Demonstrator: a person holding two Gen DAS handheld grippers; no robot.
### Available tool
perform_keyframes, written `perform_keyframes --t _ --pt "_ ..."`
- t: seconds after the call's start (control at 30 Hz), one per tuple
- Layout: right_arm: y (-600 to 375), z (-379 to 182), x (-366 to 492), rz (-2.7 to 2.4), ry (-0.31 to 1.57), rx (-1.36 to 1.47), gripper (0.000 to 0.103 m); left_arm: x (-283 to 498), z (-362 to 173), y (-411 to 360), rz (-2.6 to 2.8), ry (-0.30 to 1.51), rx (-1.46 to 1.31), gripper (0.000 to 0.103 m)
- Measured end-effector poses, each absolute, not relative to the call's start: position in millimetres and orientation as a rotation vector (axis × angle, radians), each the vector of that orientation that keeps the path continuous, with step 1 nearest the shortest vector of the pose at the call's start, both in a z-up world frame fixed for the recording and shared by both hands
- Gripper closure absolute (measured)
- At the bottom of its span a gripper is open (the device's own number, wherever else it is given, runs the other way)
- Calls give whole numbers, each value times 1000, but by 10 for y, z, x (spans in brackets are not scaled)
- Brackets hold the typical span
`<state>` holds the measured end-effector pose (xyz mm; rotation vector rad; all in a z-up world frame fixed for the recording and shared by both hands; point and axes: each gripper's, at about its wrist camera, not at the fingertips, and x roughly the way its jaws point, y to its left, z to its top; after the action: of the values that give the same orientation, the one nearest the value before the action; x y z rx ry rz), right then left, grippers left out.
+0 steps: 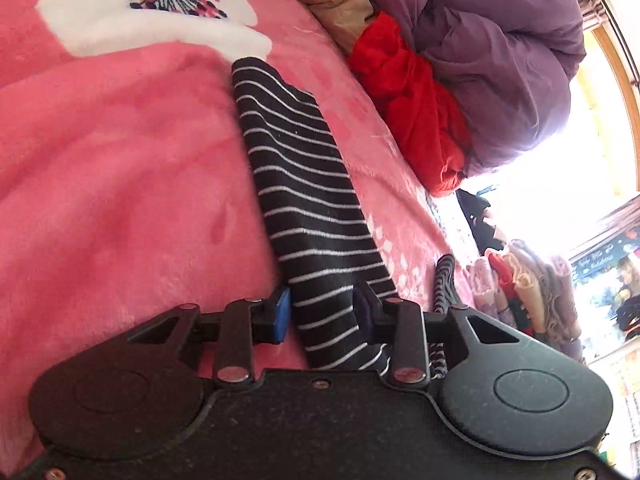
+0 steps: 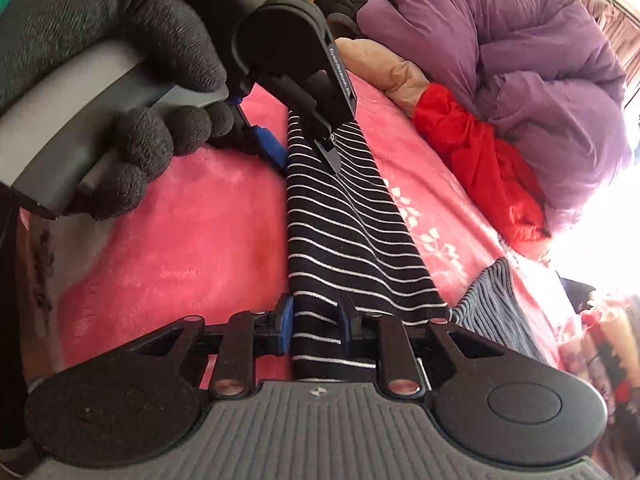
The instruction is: Fold clothes
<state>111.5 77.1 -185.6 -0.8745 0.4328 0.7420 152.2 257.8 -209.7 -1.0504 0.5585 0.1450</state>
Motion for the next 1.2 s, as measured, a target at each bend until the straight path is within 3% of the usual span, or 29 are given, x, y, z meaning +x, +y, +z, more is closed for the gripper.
perform_keyframes --t 0.17,0.2,0.23,0.27,0.3,0.37,0.6,0.7,1.0,1.2 --pt "777 -1888 1012 754 409 -920 67 1576 -2089 2601 162 559 -1041 71" --pt "785 -1926 1040 738 410 -928 68 1583 -2088 2600 167 561 -1034 74" --pt "788 -1932 1081 737 422 -908 68 1597 -2084 2600 174 565 -1017 86" --pt "792 -1938 1120 736 433 -890 73 1591 -2068 2606 195 561 -991 94" --pt "804 -1942 1121 729 435 -893 88 1583 -2051 2614 217 556 -964 99" --pt "812 -1931 1088 718 421 -894 95 1517 -2030 2668 235 529 -975 99" --pt "716 -1955 1000 784 417 -867 96 1503 -2067 2744 239 552 -1017 98" --pt "701 -1950 942 788 409 -845 88 1525 -2029 2816 270 533 -1005 96" --pt "742 -1888 1011 767 441 -763 76 1858 -2094 3282 306 482 -1084 94" --pt "784 -1905 1153 780 503 -684 71 1780 -2027 3405 361 436 -1031 100"
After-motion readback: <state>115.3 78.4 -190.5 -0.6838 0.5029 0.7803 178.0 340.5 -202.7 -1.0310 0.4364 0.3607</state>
